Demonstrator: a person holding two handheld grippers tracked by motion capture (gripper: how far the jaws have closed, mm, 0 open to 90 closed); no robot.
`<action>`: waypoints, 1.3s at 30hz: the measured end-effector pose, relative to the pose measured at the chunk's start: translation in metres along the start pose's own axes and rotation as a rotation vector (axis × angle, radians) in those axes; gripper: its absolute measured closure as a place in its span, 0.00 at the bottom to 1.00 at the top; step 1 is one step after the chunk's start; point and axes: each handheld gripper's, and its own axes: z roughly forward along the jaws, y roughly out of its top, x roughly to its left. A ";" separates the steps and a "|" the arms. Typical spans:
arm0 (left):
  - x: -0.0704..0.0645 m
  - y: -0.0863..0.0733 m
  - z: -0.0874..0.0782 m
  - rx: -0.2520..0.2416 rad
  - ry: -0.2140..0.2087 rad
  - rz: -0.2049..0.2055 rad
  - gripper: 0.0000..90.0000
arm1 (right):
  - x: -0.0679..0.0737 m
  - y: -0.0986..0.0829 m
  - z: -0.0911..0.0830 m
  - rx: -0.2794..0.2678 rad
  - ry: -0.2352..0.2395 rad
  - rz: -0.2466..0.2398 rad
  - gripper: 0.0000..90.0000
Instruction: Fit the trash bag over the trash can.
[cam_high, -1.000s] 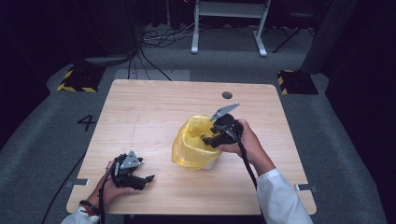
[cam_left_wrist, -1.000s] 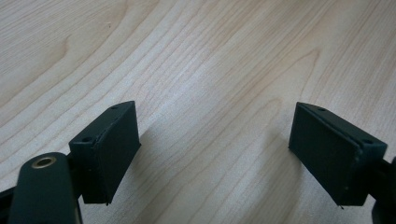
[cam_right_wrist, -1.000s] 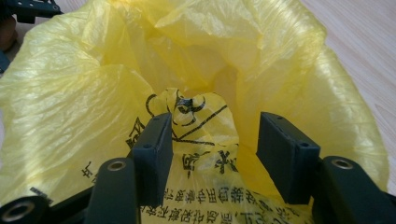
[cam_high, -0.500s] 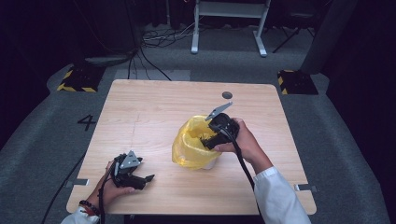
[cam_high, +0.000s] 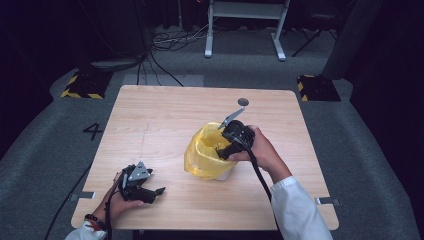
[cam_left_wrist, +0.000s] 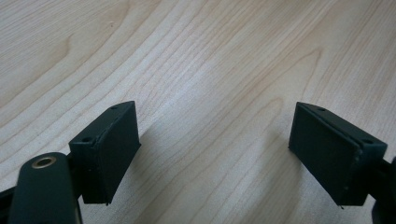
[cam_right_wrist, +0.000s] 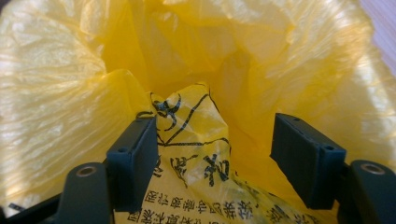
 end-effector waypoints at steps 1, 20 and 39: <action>0.000 0.000 0.000 0.000 0.000 0.000 0.18 | 0.001 0.001 0.001 0.010 -0.003 0.000 0.34; -0.001 0.000 0.000 -0.003 -0.020 0.008 0.18 | 0.005 -0.007 -0.008 -0.153 -0.010 -0.002 0.34; -0.001 0.000 0.000 -0.002 -0.020 0.007 0.18 | 0.017 -0.029 -0.041 -0.347 -0.024 0.001 0.34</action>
